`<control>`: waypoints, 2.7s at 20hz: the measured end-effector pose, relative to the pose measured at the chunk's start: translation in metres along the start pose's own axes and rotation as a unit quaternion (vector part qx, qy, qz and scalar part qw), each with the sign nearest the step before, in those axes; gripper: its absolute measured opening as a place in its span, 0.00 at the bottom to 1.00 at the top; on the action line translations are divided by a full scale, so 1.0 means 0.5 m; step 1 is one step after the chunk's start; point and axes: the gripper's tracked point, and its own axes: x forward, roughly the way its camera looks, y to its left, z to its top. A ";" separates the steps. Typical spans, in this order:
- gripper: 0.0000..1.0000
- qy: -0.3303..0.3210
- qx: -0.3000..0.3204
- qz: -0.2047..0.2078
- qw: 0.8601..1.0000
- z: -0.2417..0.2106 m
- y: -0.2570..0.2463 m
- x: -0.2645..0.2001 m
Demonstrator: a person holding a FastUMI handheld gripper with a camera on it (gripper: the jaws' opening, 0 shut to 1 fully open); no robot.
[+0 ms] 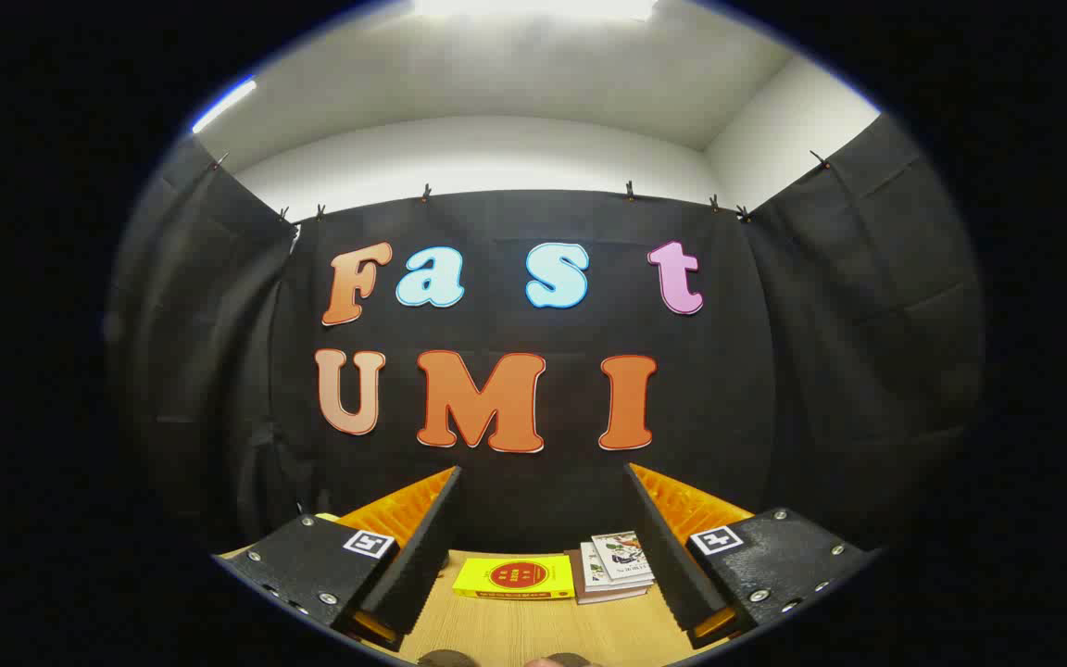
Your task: Open the storage box then place both shoes into the box .Put the left shoe in first, then the right shoe, with the right side of both shoes facing outward in a uniform manner.
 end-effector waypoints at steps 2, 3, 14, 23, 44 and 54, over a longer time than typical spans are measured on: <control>1.00 0.004 0.001 0.001 1.000 -0.005 0.003 0.004; 1.00 0.006 0.000 0.001 1.000 -0.007 0.001 0.004; 1.00 0.008 0.004 0.005 1.000 -0.015 0.008 0.016; 1.00 0.081 0.033 0.043 0.995 -0.126 0.071 0.015; 0.98 0.466 0.142 0.308 0.817 -0.576 0.517 -0.241; 0.97 0.578 0.222 0.340 0.708 -0.695 0.630 -0.344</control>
